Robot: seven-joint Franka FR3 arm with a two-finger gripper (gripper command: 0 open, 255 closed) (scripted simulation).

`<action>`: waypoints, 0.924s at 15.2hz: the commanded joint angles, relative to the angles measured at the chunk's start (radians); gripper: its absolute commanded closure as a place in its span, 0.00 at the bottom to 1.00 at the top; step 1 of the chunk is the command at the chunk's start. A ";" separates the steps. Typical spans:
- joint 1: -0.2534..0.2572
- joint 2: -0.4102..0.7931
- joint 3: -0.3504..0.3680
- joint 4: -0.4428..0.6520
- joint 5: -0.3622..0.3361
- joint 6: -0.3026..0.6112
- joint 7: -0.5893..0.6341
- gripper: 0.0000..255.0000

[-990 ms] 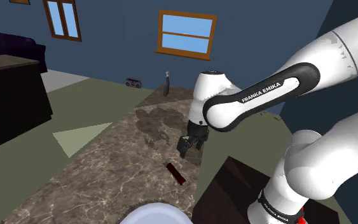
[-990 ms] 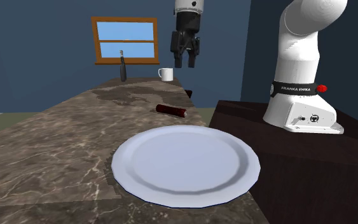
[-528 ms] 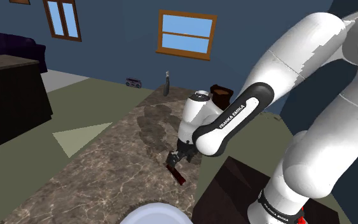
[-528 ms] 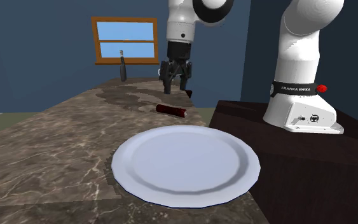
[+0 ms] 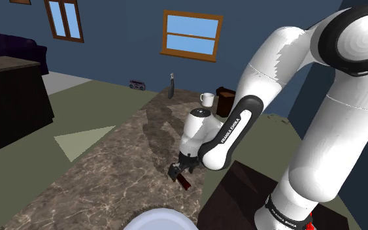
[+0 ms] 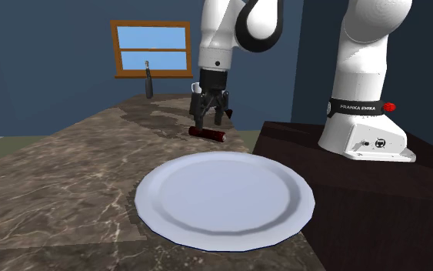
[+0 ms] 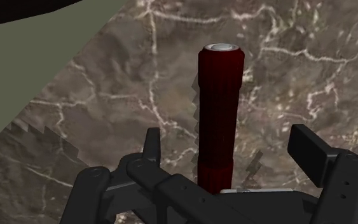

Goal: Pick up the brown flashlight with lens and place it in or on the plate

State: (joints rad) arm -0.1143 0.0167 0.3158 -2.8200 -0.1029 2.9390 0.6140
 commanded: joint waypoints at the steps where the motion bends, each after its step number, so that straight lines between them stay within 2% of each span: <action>1: 0.000 0.015 -0.004 0.001 -0.027 0.014 0.021 0.00; 7: 0.000 0.015 -0.004 0.001 -0.026 0.013 0.020 0.00; 8: 0.000 0.015 -0.004 0.001 -0.026 0.013 0.020 1.00; 14: 0.000 0.015 -0.004 0.001 -0.026 0.014 0.020 1.00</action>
State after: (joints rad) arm -0.1140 0.0313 0.3118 -2.8184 -0.1290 2.9526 0.6342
